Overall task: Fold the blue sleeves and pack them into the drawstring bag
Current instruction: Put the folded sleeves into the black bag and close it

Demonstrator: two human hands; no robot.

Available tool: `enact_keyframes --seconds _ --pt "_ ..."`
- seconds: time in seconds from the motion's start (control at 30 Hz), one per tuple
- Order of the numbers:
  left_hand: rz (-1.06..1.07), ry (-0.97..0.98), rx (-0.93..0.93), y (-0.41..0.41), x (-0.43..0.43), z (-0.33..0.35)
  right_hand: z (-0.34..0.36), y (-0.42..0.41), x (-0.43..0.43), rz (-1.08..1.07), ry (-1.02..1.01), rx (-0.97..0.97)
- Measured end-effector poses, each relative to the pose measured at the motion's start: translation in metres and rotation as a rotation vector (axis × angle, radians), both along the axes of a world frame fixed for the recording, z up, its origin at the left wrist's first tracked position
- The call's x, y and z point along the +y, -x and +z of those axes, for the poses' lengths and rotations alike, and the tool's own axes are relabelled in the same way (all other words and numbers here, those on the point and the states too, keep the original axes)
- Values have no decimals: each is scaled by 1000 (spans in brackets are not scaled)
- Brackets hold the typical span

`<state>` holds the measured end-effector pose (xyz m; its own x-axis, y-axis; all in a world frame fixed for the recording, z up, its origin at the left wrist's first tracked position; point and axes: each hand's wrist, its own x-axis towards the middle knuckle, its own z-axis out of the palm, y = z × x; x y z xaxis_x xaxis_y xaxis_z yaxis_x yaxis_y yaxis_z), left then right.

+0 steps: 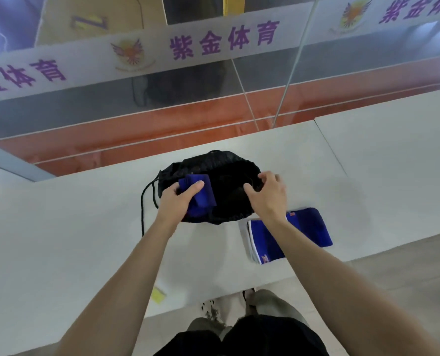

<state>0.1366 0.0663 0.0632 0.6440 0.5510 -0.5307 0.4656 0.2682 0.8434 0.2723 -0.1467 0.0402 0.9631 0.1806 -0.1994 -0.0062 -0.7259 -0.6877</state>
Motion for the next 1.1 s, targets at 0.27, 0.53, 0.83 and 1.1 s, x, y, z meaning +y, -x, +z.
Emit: enact_keyframes --seconds 0.27,0.53,0.83,1.1 --pt "-603 -528 196 -67 -5 -24 -36 -70 17 552 66 -256" --pt "-869 -686 393 -112 20 -69 -65 -86 29 841 494 12" --pt "-773 -553 508 -93 11 -71 -46 -88 35 789 192 213" --pt "-314 -55 417 -97 -9 -82 -32 -84 31 820 76 244"
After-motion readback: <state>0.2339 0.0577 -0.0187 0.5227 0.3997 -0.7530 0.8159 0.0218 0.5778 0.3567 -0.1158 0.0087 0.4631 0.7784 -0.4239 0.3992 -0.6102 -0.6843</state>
